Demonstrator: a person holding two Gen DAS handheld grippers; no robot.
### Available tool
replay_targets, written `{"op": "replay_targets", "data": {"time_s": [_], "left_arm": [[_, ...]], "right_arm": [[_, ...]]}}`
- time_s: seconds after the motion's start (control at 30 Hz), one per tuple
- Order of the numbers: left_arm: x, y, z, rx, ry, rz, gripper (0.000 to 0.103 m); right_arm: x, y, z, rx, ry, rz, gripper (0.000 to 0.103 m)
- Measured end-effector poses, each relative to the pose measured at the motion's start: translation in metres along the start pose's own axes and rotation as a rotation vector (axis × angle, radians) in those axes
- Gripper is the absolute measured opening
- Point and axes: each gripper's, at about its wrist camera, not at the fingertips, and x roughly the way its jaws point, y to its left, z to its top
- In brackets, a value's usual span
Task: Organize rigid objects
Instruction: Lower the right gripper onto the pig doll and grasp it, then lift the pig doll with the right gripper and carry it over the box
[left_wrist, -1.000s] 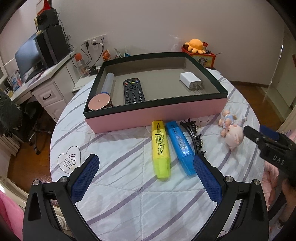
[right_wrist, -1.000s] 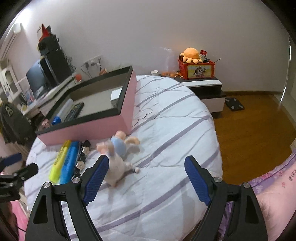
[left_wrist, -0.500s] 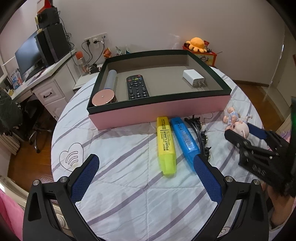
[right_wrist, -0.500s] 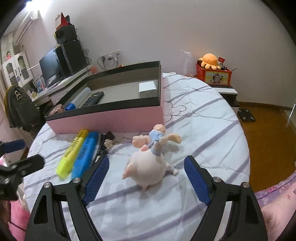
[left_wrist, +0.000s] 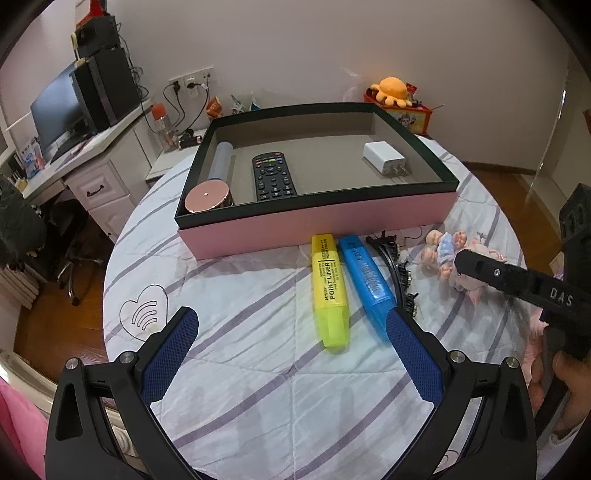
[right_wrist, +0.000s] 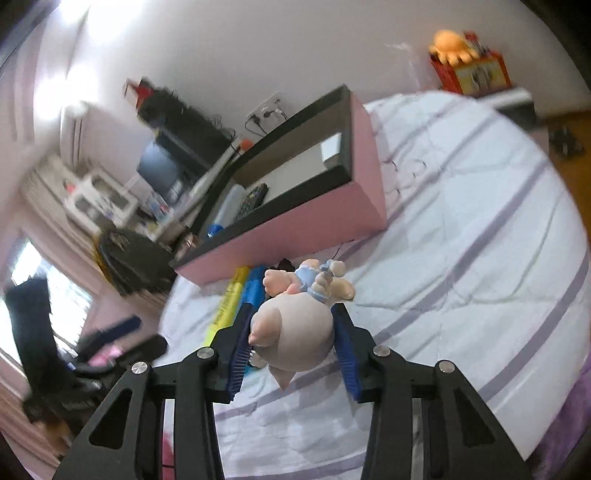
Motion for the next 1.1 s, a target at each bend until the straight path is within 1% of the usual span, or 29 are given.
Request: {"op": "replay_targets", "data": {"time_s": [0.03, 0.07, 0.1, 0.2, 0.23, 0.27, 0.33, 0.43, 0.5, 0.53, 0.57, 0.63, 0.67, 0.8, 0.83, 0.87, 0.9, 1.03, 1.1], "left_arm": [[-0.001, -0.001, 0.000, 0.000, -0.001, 0.001, 0.103], [-0.001, -0.001, 0.000, 0.001, -0.002, 0.002, 0.103], [-0.002, -0.002, 0.001, 0.001, -0.003, 0.001, 0.103], [-0.001, -0.005, 0.001, 0.004, -0.001, 0.002, 0.103], [-0.001, -0.006, 0.001, 0.005, -0.001, 0.001, 0.103], [-0.001, -0.008, 0.001, 0.008, 0.000, -0.001, 0.103], [0.000, -0.011, 0.001, 0.013, 0.004, -0.006, 0.103], [0.000, -0.014, 0.001, 0.024, 0.004, -0.006, 0.103], [0.000, -0.015, 0.001, 0.029, 0.005, -0.006, 0.103], [0.000, -0.015, 0.001, 0.032, 0.006, -0.003, 0.103], [0.001, -0.015, 0.002, 0.031, 0.008, 0.001, 0.103], [0.003, -0.014, 0.003, 0.025, 0.010, 0.002, 0.103], [0.004, -0.013, 0.003, 0.024, 0.014, 0.002, 0.103], [0.007, -0.013, 0.003, 0.026, 0.021, 0.003, 0.103], [0.008, -0.014, 0.003, 0.027, 0.021, 0.002, 0.103], [0.008, -0.014, 0.004, 0.029, 0.022, 0.002, 0.103], [0.008, -0.013, 0.004, 0.030, 0.021, 0.002, 0.103], [0.006, -0.010, 0.006, 0.018, 0.010, 0.000, 0.103], [0.005, -0.007, 0.007, 0.008, 0.003, -0.003, 0.103]], "right_arm": [[-0.002, -0.003, 0.000, 0.004, 0.002, -0.030, 0.058], [-0.004, -0.002, 0.000, -0.014, -0.002, -0.088, 0.072], [-0.008, 0.002, -0.001, -0.051, -0.024, -0.154, 0.079], [-0.020, 0.014, -0.002, -0.163, -0.067, -0.295, 0.079], [-0.022, 0.018, -0.002, -0.213, -0.061, -0.355, 0.079], [-0.023, 0.022, -0.002, -0.256, -0.057, -0.385, 0.079], [-0.019, 0.027, -0.003, -0.340, -0.013, -0.385, 0.080], [-0.010, 0.024, -0.004, -0.410, 0.037, -0.412, 0.079], [-0.008, 0.018, -0.001, -0.409, 0.039, -0.427, 0.079], [-0.009, 0.016, -0.001, -0.407, 0.035, -0.414, 0.079], [-0.009, 0.015, -0.001, -0.416, 0.040, -0.408, 0.078], [-0.006, 0.015, -0.002, -0.444, 0.038, -0.429, 0.071], [-0.002, 0.017, -0.001, -0.457, 0.050, -0.430, 0.065], [0.007, 0.021, 0.001, -0.491, 0.065, -0.438, 0.064], [0.009, 0.022, 0.001, -0.499, 0.067, -0.440, 0.062], [0.011, 0.022, 0.002, -0.502, 0.073, -0.432, 0.051], [0.012, 0.021, 0.003, -0.506, 0.074, -0.436, 0.049], [0.011, 0.026, 0.005, -0.513, 0.077, -0.450, 0.049], [0.007, 0.031, 0.006, -0.518, 0.074, -0.442, 0.044]]}}
